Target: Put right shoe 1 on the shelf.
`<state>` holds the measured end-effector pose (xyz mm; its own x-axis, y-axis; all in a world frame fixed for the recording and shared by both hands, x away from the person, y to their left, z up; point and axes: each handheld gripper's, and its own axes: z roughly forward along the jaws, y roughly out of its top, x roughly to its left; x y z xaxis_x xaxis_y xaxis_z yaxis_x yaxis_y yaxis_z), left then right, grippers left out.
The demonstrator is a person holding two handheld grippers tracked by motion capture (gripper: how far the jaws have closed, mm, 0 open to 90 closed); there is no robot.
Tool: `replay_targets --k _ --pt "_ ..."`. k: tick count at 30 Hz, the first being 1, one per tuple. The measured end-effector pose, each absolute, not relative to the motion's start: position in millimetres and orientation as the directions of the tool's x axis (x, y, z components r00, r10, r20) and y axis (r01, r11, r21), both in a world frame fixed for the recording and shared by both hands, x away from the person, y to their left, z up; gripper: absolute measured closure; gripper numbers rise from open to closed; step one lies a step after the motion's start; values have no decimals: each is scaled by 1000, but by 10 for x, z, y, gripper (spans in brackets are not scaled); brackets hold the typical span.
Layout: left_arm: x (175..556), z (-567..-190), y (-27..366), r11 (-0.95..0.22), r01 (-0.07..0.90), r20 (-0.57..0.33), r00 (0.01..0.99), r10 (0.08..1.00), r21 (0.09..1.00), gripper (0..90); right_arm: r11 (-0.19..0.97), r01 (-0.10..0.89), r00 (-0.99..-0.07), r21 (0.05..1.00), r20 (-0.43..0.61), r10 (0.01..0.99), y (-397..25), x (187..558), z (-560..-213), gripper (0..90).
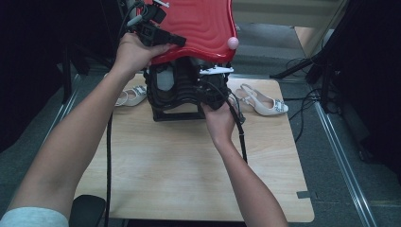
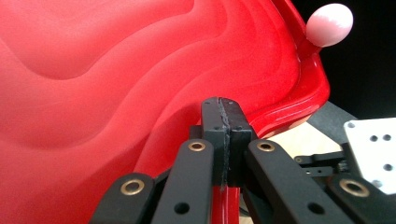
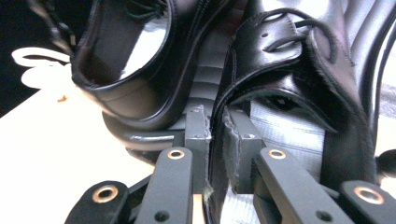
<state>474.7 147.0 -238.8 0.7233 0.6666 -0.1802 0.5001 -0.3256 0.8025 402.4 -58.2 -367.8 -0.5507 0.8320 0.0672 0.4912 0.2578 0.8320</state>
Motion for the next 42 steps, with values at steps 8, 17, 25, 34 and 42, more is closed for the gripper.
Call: replay_targets --k 8,17,25,34,42 --pt "4743 -2389 1477 -326 498 -179 724 666 803 900 292 484 -673 825 137 727 -802 3699 -3638 900" --pt "4774 -2377 1503 -343 496 -177 737 653 798 900 385 492 -758 781 167 631 -1158 3600 -3933 900" --pt "4771 -2381 1527 -340 500 -187 739 647 797 900 399 513 -756 760 180 629 -1121 3797 -4108 900" --pt "4778 -2380 1528 -337 506 -193 736 649 794 900 369 529 -743 764 206 637 -901 3918 -4120 900" --pt "4770 -2382 1527 -337 504 -191 736 649 795 900 313 530 -704 789 202 681 -820 4056 -4077 900"
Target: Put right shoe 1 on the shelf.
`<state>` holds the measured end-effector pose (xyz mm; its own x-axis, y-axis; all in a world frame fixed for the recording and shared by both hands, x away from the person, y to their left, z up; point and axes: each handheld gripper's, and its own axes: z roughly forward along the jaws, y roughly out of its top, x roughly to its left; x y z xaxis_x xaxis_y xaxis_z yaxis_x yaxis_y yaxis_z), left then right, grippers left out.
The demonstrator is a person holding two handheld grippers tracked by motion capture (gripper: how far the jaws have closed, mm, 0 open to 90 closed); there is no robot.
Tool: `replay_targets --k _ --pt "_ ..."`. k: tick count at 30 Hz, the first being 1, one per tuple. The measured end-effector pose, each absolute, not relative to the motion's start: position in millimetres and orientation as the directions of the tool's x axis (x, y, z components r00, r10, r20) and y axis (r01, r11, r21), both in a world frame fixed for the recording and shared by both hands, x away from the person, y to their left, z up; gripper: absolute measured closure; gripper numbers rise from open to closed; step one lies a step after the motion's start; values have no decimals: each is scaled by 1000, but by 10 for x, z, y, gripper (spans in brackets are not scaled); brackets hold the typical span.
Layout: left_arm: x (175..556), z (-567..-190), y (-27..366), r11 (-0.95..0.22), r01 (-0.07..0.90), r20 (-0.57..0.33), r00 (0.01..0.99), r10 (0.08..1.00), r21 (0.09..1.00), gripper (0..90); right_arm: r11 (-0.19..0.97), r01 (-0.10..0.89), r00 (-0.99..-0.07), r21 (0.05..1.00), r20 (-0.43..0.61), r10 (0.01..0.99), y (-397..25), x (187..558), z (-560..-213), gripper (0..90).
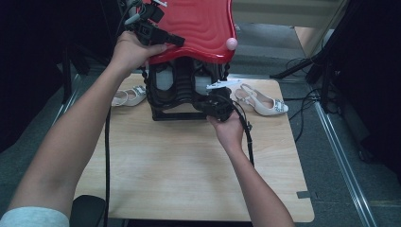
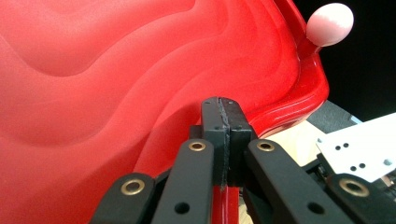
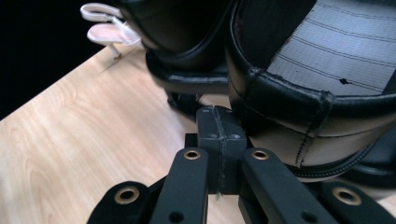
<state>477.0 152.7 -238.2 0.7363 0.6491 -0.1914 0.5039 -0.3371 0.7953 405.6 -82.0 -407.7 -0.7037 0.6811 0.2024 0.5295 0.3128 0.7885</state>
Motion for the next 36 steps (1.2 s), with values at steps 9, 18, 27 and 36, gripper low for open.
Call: replay_targets --k 9,18,27,36 --pt "4771 -2383 1531 -335 506 -195 735 650 795 900 274 542 -629 794 168 759 -872 4259 -4000 900" --pt "4749 -2395 1541 -322 503 -194 730 656 802 900 249 540 -641 804 201 741 -932 4209 -4003 900" --pt "4596 -2239 1583 -294 496 -211 731 649 817 844 248 511 -717 823 249 651 -1076 3909 -4012 852" --pt "4242 -2188 1727 -332 451 -185 780 597 829 728 313 468 -780 826 220 586 -1200 3574 -4086 777"
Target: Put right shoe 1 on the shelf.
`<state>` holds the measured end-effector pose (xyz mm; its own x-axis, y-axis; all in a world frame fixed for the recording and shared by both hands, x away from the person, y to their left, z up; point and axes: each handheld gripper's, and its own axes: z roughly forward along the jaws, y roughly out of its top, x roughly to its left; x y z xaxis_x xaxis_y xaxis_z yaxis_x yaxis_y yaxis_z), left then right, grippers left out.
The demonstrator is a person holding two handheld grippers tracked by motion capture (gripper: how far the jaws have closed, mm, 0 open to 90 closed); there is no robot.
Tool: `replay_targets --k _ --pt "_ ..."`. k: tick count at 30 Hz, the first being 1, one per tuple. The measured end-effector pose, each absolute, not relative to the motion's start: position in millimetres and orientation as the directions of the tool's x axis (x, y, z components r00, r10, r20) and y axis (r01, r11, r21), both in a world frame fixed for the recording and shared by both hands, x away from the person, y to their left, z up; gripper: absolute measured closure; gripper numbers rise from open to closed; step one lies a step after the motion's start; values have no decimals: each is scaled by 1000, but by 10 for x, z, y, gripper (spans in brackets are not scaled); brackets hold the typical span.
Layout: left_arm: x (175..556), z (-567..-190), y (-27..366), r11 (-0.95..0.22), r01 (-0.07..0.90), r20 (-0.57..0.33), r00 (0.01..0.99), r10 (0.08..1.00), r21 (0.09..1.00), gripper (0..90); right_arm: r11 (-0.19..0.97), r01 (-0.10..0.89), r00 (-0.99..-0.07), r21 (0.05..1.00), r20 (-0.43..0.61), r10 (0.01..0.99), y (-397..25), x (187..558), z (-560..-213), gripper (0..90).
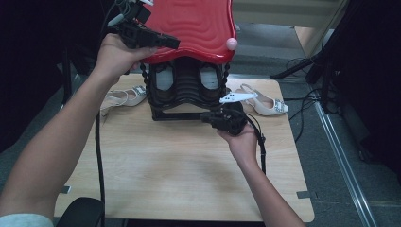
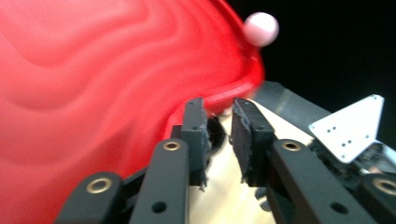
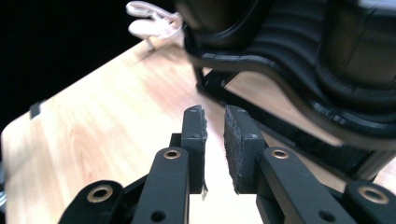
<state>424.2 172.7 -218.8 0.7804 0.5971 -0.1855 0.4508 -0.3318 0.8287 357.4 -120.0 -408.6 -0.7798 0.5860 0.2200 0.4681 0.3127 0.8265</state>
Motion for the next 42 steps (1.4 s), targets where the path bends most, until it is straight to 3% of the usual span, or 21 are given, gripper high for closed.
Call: replay_targets --k 5,19,22,23,25,33,42 --pt "4042 -2287 1781 -344 463 -192 781 594 816 664 316 484 -773 816 229 591 -1298 3420 -4131 725" --pt "3656 -2895 1825 -352 508 -231 769 596 786 483 288 550 -753 784 316 578 -1574 3245 -4337 705" --pt "3619 -2991 1844 -342 514 -243 767 593 787 469 280 549 -746 788 312 588 -1609 3217 -4364 703" --pt "3600 -3098 1873 -332 532 -270 763 588 779 461 260 556 -734 789 319 600 -1649 3214 -4388 627" --pt "3582 -3210 1898 -323 547 -294 758 582 772 450 241 587 -717 773 359 598 -1683 3235 -4410 601" --pt "3458 -3594 1933 -345 542 -268 757 596 766 438 266 586 -715 765 334 614 -1719 3186 -4487 672" --pt "3291 -3964 1918 -341 545 -295 769 567 765 425 291 567 -741 770 322 590 -1772 3166 -4576 621"
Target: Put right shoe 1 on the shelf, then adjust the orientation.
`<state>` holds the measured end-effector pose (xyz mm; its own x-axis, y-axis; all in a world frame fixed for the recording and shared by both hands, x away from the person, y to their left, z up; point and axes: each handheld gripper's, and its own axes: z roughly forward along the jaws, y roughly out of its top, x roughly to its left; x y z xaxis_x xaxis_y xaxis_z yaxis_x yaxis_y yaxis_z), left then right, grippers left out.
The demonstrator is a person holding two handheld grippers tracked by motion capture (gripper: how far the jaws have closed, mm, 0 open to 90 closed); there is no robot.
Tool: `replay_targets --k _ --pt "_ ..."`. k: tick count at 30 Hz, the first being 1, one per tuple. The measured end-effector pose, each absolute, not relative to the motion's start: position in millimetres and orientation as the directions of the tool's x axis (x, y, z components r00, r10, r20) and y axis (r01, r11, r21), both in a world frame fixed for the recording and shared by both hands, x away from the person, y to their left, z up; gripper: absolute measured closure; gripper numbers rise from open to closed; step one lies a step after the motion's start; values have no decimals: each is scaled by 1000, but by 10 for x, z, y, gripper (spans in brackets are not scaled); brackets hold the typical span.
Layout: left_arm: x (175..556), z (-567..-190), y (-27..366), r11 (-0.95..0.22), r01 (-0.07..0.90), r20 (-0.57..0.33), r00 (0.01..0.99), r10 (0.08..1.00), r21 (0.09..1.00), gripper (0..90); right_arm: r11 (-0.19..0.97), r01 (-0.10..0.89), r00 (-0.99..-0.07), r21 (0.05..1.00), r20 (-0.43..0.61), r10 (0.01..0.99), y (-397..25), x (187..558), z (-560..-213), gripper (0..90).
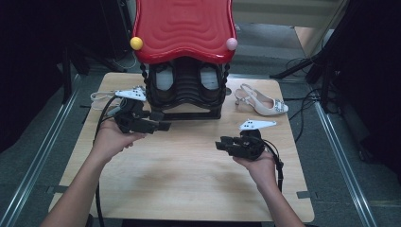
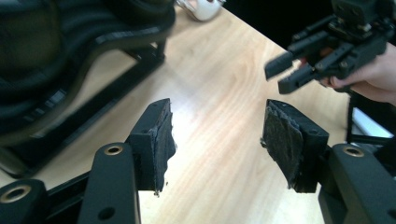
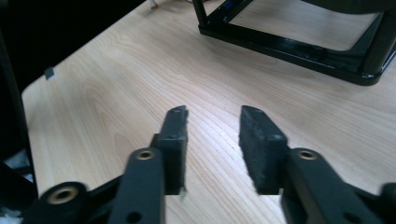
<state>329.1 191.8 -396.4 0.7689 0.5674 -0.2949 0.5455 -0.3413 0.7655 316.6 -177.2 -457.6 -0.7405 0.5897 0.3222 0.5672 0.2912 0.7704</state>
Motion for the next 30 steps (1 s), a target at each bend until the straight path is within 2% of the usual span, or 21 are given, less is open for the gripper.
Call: replay_targets --k 4,5,7,9,14,20,26,30 --pt "3260 -4077 1955 -340 556 -303 763 571 758 426 260 570 -723 779 325 609 -1855 3138 -4607 622" --pt "3238 -4146 1988 -345 559 -298 759 578 754 425 274 543 -729 793 284 623 -1906 3113 -4626 605" --pt "3226 -4179 2008 -347 560 -296 758 581 752 426 290 538 -730 792 265 630 -1946 3098 -4636 600" --pt "3207 -4292 2077 -347 569 -302 752 586 746 425 284 560 -714 778 280 642 -1994 3094 -4645 588" --pt "3228 -4447 2195 -347 586 -316 744 588 732 399 202 613 -659 763 354 663 -2110 3138 -4654 624" --pt "3281 -4542 2332 -319 615 -332 711 619 722 416 219 620 -655 753 343 673 -2145 3165 -4714 598" --pt "3321 -4583 2508 -298 623 -323 687 651 723 531 259 610 -674 749 318 667 -2087 3144 -4730 584" --pt "3338 -4581 2569 -295 626 -324 682 656 722 652 265 609 -677 747 316 665 -2065 3146 -4732 582"
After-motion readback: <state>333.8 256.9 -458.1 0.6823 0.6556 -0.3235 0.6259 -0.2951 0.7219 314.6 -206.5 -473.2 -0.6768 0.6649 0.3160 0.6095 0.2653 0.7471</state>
